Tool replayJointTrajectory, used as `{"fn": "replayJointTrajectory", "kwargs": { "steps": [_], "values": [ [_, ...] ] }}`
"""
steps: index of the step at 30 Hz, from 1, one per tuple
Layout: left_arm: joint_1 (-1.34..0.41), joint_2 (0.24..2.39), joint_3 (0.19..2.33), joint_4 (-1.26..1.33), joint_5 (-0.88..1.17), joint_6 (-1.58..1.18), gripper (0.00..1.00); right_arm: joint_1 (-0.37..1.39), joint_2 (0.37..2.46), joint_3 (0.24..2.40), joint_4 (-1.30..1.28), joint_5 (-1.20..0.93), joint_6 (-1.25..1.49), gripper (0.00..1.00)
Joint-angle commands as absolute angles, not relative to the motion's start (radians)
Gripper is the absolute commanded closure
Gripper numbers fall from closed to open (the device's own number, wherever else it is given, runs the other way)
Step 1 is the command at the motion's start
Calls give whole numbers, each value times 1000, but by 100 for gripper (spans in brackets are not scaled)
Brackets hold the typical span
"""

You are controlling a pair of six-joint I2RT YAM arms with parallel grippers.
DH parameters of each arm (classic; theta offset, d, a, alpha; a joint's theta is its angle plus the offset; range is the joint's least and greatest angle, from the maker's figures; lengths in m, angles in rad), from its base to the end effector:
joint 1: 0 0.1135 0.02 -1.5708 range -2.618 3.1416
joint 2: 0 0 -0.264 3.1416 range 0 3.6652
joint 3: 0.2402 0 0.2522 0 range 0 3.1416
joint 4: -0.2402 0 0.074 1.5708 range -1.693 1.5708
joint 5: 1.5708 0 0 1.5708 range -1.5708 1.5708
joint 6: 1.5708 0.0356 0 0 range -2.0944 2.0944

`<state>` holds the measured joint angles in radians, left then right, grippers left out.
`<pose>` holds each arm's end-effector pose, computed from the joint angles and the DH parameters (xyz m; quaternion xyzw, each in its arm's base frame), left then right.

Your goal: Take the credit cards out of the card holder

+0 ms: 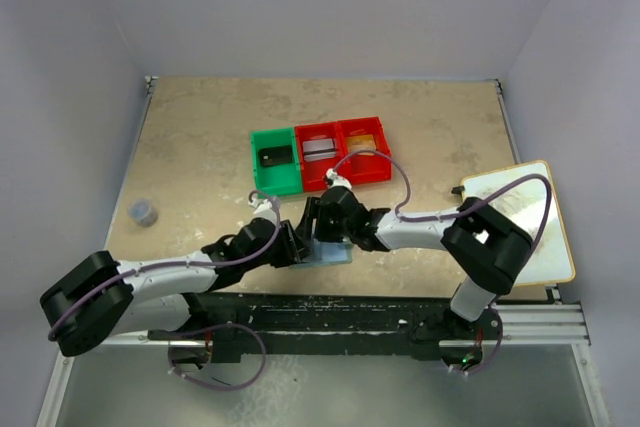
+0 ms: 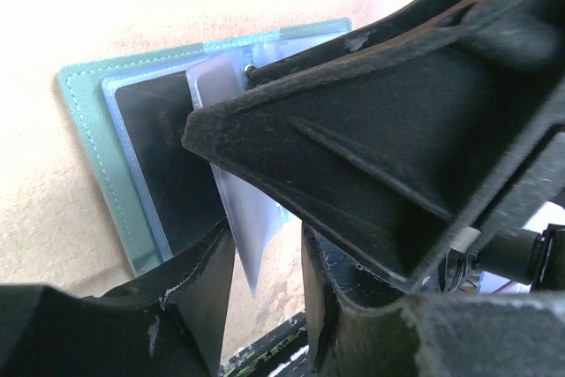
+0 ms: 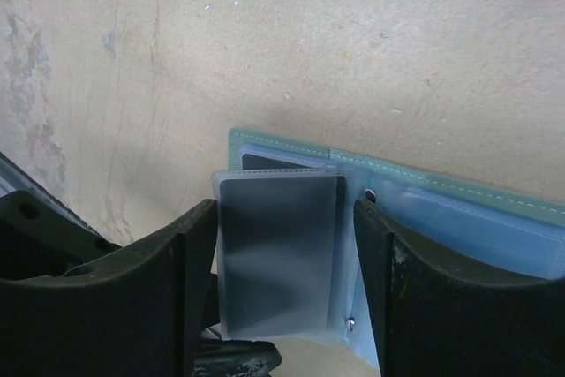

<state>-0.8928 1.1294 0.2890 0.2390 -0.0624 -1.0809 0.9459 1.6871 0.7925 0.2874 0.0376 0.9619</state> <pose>0.1307 -0.1588 0.1478 -0.0975 0.8791 -0.3733 0.2798 0.2004 0.2755 0.1597 0.0158 0.8859 0.3683 0.2816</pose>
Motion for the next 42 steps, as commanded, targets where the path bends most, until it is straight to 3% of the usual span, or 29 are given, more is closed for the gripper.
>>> {"fn": "replayJointTrajectory", "kwargs": {
  "steps": [1,21,30,42],
  "values": [
    [-900,1182,378,351,-22,-1051,67,947,1616,786,181,57,959,32],
    [-954,1342,483,406,-3,-1028,67,880,1195,700,-195,386,1042,22],
    [-962,1304,499,338,-41,-1015,66,877,1074,589,-78,304,1054,29],
    [-962,1155,468,121,-233,-1020,64,877,1125,558,38,222,1056,48]
  ]
}}
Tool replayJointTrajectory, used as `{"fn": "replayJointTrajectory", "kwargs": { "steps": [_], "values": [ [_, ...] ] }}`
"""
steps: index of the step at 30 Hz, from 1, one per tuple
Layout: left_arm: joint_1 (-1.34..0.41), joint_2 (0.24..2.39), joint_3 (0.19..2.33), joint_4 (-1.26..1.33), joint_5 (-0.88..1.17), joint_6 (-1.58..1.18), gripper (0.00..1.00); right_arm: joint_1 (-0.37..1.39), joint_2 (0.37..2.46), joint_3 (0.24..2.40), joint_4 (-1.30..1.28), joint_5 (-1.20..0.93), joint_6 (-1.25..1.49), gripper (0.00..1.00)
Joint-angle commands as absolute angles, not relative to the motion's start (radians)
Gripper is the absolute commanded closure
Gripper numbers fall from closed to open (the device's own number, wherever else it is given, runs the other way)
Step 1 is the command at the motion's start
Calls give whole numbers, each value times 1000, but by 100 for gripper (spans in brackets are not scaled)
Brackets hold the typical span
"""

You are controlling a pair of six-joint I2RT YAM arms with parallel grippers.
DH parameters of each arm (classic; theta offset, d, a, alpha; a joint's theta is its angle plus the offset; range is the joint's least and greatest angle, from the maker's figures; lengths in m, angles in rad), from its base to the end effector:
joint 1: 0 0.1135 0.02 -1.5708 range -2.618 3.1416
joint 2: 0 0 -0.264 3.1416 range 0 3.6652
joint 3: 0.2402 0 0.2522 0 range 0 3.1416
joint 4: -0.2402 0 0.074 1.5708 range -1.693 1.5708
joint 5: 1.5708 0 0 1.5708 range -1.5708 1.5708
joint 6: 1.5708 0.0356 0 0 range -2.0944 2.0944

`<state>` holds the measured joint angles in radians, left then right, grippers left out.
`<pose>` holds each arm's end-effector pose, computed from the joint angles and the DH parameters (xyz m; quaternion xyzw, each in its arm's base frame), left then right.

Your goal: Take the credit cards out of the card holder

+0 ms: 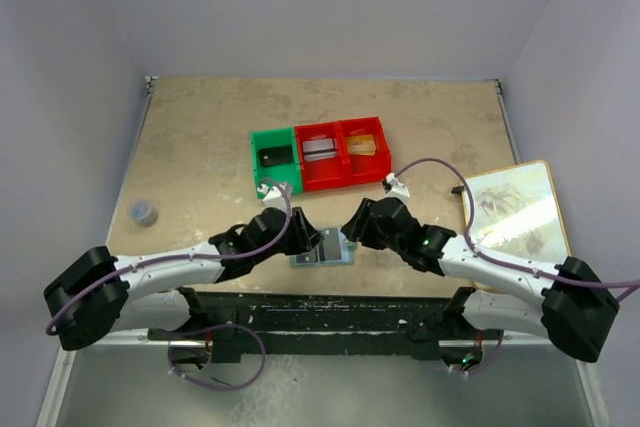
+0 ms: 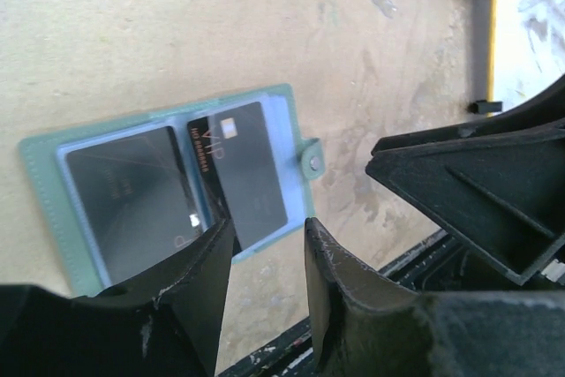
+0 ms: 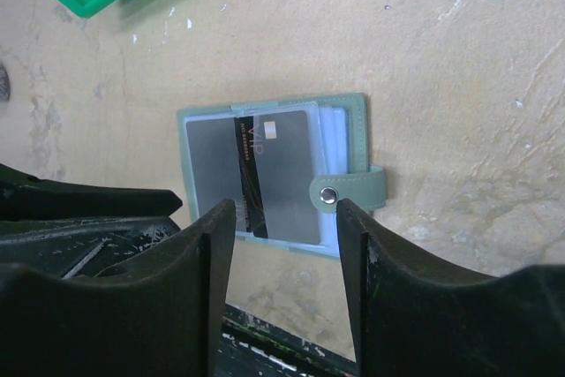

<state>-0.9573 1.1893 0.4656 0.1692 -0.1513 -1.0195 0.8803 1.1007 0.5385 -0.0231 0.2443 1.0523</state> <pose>0.1413 -0.1914 0.1838 -0.0638 0.8696 -0.3689 0.3220 0.1532 0.1719 0.2091 0.1325 0.8663 0.3253 0.3552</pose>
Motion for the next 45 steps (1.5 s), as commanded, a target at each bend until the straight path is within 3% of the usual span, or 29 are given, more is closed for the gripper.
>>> {"fn": "replayJointTrajectory", "kwargs": {
  "steps": [1,11,20,27,37,45],
  "values": [
    [-962,1145,459,118,-249,-1031,62,877,1132,561,51,219,1049,49],
    [-927,1144,580,-107,-423,-899,49,879,1166,463,239,55,1047,41],
    [-850,1213,602,-116,-386,-915,55,882,1251,392,546,-143,1051,47],
    [-799,1246,641,-107,-334,-839,54,920,1353,428,594,-124,1087,49],
    [-786,1443,744,-23,-180,-710,52,1018,1342,355,526,-95,1141,34],
    [-787,1513,746,-10,-121,-681,52,1020,1324,333,437,-37,1199,30]
  ]
}}
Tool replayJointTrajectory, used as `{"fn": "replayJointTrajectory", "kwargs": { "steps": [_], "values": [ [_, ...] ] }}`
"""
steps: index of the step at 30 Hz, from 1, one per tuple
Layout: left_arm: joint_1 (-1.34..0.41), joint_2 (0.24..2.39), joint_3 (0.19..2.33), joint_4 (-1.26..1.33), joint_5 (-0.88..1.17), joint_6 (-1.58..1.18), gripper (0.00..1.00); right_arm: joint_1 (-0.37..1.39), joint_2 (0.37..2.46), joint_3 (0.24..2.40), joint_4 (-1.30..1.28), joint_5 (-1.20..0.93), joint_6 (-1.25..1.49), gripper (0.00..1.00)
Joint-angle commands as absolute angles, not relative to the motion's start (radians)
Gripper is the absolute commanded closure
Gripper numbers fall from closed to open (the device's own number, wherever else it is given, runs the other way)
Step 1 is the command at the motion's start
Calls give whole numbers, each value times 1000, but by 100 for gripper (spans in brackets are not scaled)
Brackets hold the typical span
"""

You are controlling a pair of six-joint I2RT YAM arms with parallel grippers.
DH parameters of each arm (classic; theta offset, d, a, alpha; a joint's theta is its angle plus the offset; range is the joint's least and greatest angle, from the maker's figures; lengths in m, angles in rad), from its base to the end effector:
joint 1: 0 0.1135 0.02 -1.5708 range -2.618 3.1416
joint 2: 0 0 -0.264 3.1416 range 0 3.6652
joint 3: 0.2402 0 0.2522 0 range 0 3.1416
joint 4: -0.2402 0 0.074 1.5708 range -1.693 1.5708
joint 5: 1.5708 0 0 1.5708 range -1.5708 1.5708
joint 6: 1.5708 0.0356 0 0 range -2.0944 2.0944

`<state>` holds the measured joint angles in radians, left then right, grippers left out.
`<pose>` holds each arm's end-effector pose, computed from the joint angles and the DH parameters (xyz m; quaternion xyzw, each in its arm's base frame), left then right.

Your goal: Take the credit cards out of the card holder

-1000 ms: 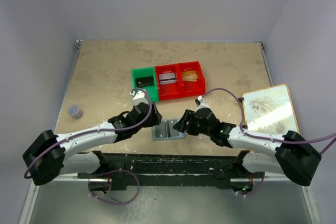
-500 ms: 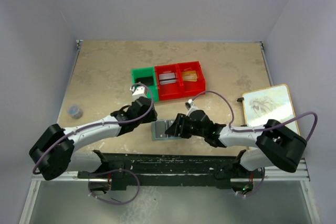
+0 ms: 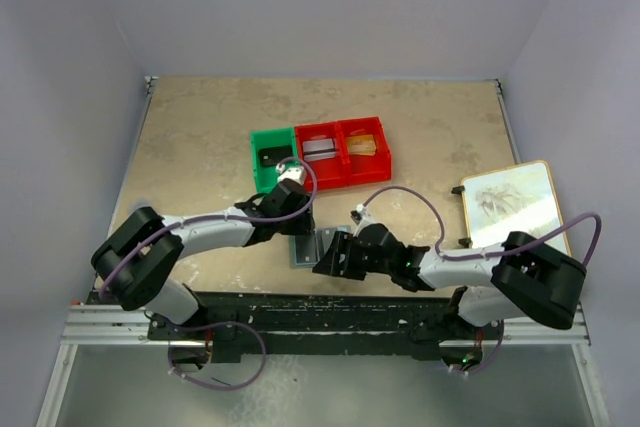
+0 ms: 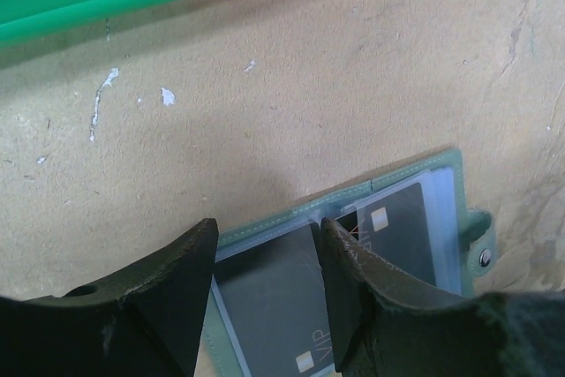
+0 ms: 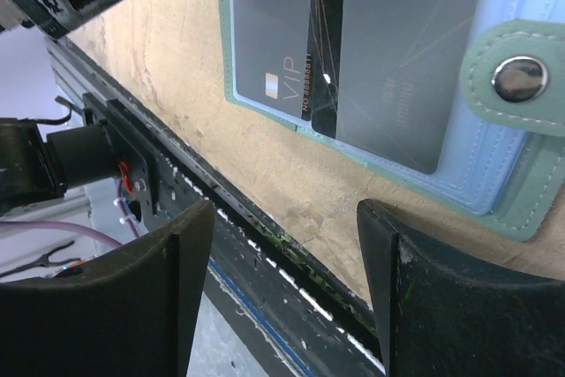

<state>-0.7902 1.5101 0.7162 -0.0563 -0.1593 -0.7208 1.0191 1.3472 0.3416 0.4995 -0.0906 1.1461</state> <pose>0.2085 -0.2024 0.1624 0.0043 0.9332 -0.1868 0.3069 0.1226 0.2053 0.1431 0.0317 0.8605 0.4661 0.2034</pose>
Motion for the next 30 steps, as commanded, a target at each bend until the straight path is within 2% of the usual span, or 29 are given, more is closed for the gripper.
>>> {"fn": "replayJointTrajectory", "kwargs": {
  "steps": [1,6,14,22,30],
  "values": [
    [-787,1512,737,-11,-119,-677,52,1017,1316,341,415,-7,1202,30],
    [-788,1491,687,6,-74,-677,52,973,1325,340,390,53,1241,30],
    [-805,1421,558,82,-27,-750,52,840,1332,314,467,1,1213,30],
    [-930,1384,512,136,-50,-824,54,738,1325,364,412,-16,1122,29],
    [-1031,1421,494,248,-63,-892,55,716,1404,483,316,-52,946,30]
  ]
}}
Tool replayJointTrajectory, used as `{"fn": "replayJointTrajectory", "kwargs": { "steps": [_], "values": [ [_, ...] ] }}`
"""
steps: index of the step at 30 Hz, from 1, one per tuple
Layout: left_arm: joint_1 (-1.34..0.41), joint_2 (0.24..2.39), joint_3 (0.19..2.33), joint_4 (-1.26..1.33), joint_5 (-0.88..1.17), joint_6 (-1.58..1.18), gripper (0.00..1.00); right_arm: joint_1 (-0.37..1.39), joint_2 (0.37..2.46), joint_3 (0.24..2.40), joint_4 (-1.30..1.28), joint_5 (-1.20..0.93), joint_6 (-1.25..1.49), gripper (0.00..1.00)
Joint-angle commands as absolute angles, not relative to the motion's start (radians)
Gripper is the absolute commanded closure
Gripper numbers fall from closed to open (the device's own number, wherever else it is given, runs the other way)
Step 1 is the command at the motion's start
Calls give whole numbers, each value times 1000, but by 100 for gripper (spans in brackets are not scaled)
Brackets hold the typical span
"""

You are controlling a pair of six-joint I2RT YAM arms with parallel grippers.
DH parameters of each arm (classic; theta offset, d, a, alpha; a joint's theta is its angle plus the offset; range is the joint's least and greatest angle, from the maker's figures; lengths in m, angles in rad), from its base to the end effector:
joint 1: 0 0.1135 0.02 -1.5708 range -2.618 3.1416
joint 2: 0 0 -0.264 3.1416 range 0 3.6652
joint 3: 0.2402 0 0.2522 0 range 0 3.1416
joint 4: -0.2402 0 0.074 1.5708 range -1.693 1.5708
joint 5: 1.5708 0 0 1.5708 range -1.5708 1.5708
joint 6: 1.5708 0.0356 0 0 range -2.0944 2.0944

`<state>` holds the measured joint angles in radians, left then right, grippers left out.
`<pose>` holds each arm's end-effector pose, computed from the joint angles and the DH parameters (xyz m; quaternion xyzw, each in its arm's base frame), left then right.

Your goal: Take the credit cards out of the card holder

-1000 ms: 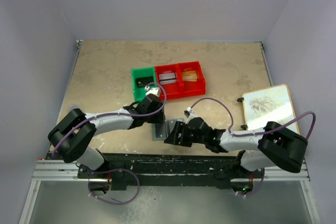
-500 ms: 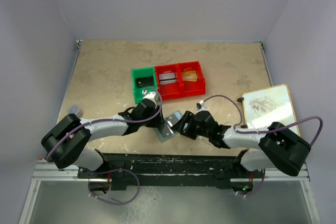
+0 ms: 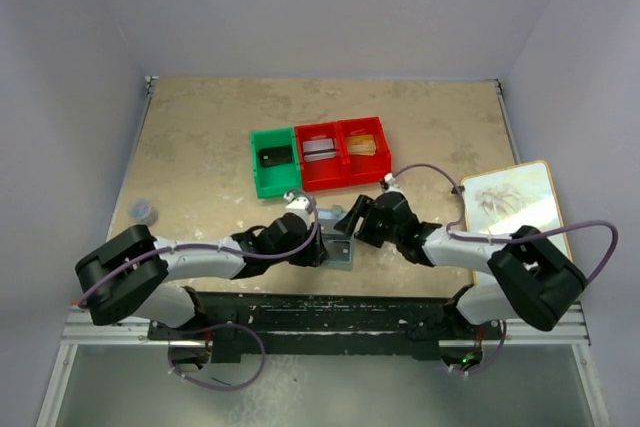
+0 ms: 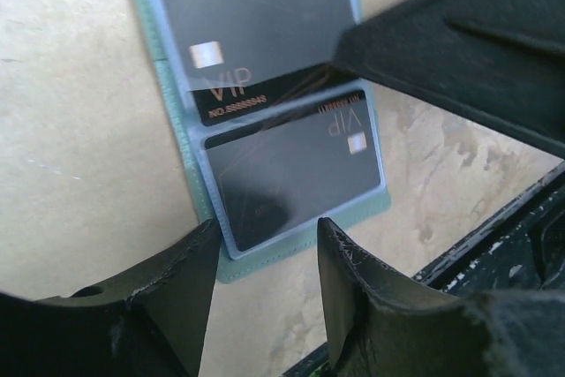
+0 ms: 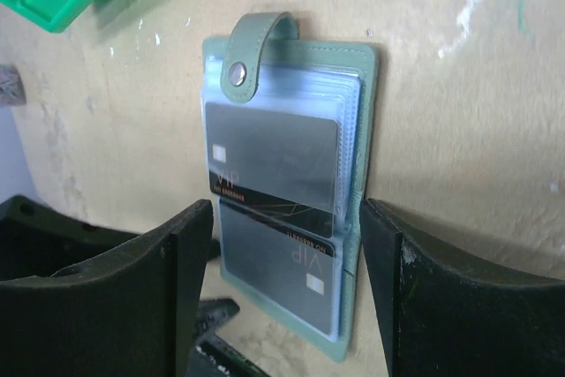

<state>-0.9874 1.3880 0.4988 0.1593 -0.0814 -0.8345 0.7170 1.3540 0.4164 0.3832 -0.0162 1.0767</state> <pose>0.1426 -0.2108 0.1477 0.0531 0.9108 -0.2995 0.2793 0.1878 0.1645 0.1517 0.1524 0.8602 0.3846 0.2981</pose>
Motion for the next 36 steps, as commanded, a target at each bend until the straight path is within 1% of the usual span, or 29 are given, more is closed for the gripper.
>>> {"fn": "replayJointTrajectory", "kwargs": {
  "steps": [1,4,9,13,16,20,22,25,28,32,34,36],
  "values": [
    [-1045,1436,497,264,-66,-899,55,716,1421,502,308,-68,924,30],
    [-1093,1475,515,318,-82,-924,55,716,1468,547,304,-107,836,30],
    [-1194,1545,553,386,-135,-969,55,718,1522,588,368,-182,770,32],
    [-1223,1563,567,371,-174,-987,55,718,1520,622,300,-138,733,32],
    [-1231,1540,561,347,-192,-990,55,718,1510,648,261,-185,699,31],
    [-1232,1441,551,237,-275,-979,55,718,1454,697,115,-45,703,33],
    [-1231,1371,549,168,-324,-973,54,718,1384,671,101,-3,750,37],
    [-1230,1280,555,57,-398,-949,51,718,1261,599,125,29,818,38],
    [-1220,1229,583,-37,-466,-917,51,719,1153,517,177,4,909,42],
    [-1137,1220,606,-72,-448,-865,52,718,1066,329,427,-57,1064,47],
    [-1090,1229,610,-61,-420,-846,53,718,1065,253,557,-94,1135,49],
    [-1049,1244,613,-35,-379,-822,54,718,1081,217,623,-100,1183,52]
  ]
}}
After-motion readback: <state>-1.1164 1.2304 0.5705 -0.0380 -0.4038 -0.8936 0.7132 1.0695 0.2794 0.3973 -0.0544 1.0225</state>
